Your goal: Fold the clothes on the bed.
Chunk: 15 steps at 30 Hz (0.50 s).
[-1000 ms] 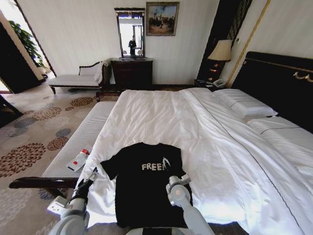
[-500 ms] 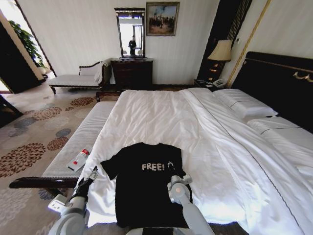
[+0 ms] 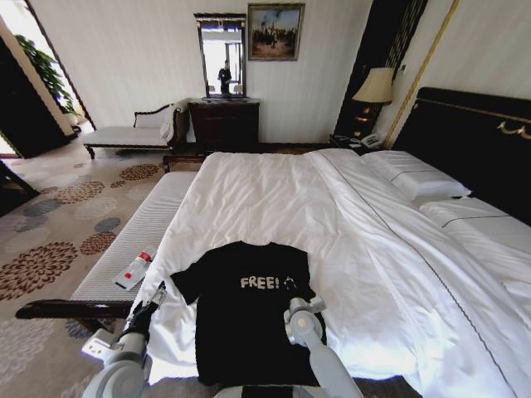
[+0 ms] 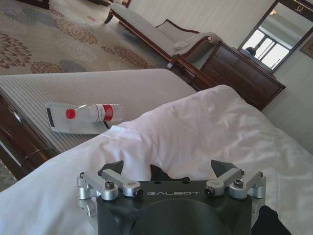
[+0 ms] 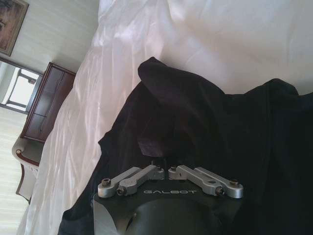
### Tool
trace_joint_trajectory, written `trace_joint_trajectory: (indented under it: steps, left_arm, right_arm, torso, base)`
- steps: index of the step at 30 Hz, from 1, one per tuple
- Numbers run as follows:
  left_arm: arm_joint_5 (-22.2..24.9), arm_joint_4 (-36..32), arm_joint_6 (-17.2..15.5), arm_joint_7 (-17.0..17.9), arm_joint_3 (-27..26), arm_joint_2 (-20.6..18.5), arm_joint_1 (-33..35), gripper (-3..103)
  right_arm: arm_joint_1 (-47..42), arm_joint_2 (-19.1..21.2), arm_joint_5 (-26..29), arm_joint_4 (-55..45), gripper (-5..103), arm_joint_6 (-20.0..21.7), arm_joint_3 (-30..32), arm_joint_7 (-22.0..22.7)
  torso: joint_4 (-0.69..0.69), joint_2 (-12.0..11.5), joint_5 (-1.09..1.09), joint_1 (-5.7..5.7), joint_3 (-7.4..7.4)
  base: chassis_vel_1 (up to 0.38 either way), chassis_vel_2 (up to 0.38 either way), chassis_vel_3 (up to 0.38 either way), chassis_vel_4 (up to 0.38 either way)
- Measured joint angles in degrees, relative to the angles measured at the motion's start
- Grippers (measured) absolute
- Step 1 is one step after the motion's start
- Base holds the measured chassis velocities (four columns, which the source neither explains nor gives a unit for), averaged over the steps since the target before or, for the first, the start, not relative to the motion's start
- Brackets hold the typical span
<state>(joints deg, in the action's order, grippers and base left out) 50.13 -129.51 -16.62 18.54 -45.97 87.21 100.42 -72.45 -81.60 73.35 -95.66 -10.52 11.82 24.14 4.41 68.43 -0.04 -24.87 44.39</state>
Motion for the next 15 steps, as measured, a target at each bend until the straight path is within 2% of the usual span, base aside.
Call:
trace_joint_trajectory:
  steps: [5,15]
  left_arm:
    - [-0.2,0.02,0.0,-0.02,0.15,0.27,0.03,100]
    - [-0.35,-0.23,0.0,-0.06,0.19,0.43,0.4,100]
  right_arm:
    - [-2.64,0.49,-0.55,-4.85,0,0.56,-0.92,-0.2]
    - [-3.8,1.16,-1.97,-7.55,0,1.16,-1.48,-1.38]
  torso:
    - [0.0,0.0,0.0,0.0,0.0]
    - [0.0,0.0,0.0,0.0,-0.01]
  base:
    - [0.0,0.0,0.0,0.0]
    - [0.0,0.0,0.0,0.0]
